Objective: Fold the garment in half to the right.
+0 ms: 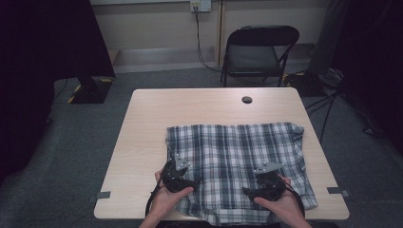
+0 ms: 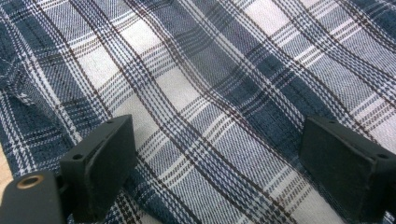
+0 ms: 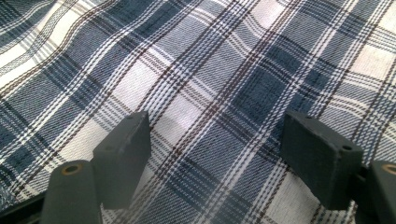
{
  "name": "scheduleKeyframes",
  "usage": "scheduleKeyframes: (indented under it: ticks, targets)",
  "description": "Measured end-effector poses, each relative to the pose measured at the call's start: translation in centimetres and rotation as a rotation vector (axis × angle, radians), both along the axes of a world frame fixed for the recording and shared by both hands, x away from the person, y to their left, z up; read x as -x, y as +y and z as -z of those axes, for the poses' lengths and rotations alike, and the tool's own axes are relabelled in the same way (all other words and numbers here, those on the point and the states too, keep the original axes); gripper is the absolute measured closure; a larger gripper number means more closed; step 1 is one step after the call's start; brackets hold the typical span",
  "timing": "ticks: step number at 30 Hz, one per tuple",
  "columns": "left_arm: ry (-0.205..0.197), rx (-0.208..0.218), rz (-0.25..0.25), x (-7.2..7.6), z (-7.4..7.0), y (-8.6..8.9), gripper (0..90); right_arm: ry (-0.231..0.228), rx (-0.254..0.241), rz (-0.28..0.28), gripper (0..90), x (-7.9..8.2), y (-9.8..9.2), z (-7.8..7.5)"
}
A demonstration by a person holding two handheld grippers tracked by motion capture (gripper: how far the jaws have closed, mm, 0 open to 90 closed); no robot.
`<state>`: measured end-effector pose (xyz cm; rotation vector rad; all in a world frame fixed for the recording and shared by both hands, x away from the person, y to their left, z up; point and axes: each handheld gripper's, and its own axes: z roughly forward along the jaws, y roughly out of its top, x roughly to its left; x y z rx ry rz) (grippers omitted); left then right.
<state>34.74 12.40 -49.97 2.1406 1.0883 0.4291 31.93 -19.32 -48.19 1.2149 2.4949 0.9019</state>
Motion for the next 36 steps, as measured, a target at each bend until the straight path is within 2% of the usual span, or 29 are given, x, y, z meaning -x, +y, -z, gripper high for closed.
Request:
scheduleKeyframes:
  ticks: [10, 13, 15, 16, 19, 22, 23, 26, 27, 30, 32, 33, 34, 35, 36]
  targets:
    - [0.011, 0.002, 0.021, 0.3, -0.1, 0.2, 10.5, 0.018, -0.021, 0.003, 23.6, 0.2, -0.1, -0.1]
    - [0.038, 0.023, 0.027, 0.0, -0.4, 0.6, 10.9, 0.039, -0.048, 0.002, 21.8, -0.1, -0.3, -0.3]
    - [0.056, 0.063, 0.02, -0.2, -1.0, 1.1, 11.7, 0.045, -0.071, 0.001, 20.9, -0.4, -0.5, -0.5]
    - [0.054, 0.085, 0.006, -0.3, -1.3, 1.5, 11.5, 0.027, -0.079, 0.005, 20.9, -0.4, -0.6, -0.8]
    - [0.034, 0.107, -0.043, -1.0, -2.4, 2.9, 9.5, -0.009, -0.114, 0.011, 21.5, -0.8, -0.8, -1.4]
    - [0.028, 0.138, -0.097, -2.6, -3.2, 4.7, 9.4, -0.014, -0.14, -0.001, 22.0, -1.2, -0.5, -1.5]
    - [0.024, 0.157, -0.122, -3.2, -3.4, 5.3, 9.1, -0.018, -0.143, -0.013, 22.3, -1.3, -0.1, -1.5]
    - [0.02, 0.171, -0.156, -5.3, -3.9, 6.7, 9.5, -0.027, -0.137, -0.054, 22.4, -1.5, 1.2, -1.8]
    - [0.016, 0.164, -0.172, -6.0, -4.1, 7.0, 9.5, -0.027, -0.136, -0.067, 22.5, -1.7, 1.8, -1.9]
    - [0.015, 0.204, -0.205, -9.0, -4.2, 7.6, 9.5, -0.021, -0.119, -0.104, 22.5, -2.2, 3.4, -1.7]
    - [0.009, 0.211, -0.23, -10.4, -3.9, 7.6, 10.8, -0.022, -0.089, -0.119, 22.5, -2.5, 4.4, -1.4]
    - [0.01, 0.236, -0.24, -11.0, -3.6, 7.6, 11.6, -0.017, -0.083, -0.122, 22.5, -2.7, 4.7, -1.1]
    - [0.027, 0.23, -0.248, -11.6, -3.3, 7.5, 12.7, -0.002, -0.077, -0.124, 22.4, -2.7, 5.1, -0.7]
    - [0.035, 0.203, -0.246, -12.1, -3.1, 7.4, 12.7, -0.002, -0.077, -0.124, 22.4, -2.7, 5.1, -0.7]
    - [0.023, 0.183, -0.255, -12.3, -2.8, 7.2, 12.3, 0.002, -0.062, -0.128, 22.4, -2.7, 5.2, -0.4]
